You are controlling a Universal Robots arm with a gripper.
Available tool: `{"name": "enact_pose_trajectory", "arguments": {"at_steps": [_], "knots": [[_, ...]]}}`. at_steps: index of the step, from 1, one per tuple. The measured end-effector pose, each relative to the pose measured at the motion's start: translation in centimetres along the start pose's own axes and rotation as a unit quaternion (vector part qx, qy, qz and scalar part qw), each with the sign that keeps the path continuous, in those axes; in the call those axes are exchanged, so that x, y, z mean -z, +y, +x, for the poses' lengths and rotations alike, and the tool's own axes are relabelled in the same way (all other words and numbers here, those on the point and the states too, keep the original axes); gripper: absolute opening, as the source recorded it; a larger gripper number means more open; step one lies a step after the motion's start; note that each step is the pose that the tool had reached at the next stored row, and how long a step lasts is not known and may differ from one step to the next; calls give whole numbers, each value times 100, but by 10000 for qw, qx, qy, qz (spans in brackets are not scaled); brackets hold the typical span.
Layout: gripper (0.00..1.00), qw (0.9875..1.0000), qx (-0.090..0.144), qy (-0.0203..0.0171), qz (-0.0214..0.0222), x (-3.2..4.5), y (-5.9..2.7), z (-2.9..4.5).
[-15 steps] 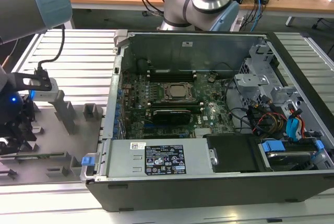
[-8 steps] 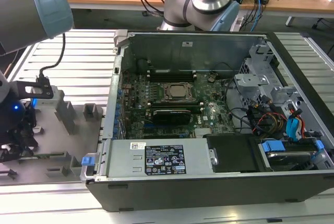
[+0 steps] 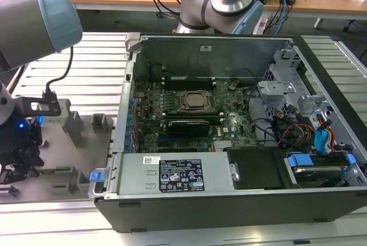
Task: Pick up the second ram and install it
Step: 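Pick up the second ram and move it above second insertion slot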
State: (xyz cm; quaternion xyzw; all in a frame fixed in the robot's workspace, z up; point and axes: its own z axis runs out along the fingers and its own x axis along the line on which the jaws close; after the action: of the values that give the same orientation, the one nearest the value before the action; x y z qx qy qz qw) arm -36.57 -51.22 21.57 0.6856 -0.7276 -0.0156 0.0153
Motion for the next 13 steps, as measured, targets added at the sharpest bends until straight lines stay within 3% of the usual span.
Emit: {"name": "enact_pose_trajectory", "arguments": {"at_steps": [6,10,13], "knots": [[30,10000,21,1,0,-33,-3,34],[30,9997,228,11,0,-67,-34,27],[30,9990,436,-26,-1,-79,-33,19]]}}
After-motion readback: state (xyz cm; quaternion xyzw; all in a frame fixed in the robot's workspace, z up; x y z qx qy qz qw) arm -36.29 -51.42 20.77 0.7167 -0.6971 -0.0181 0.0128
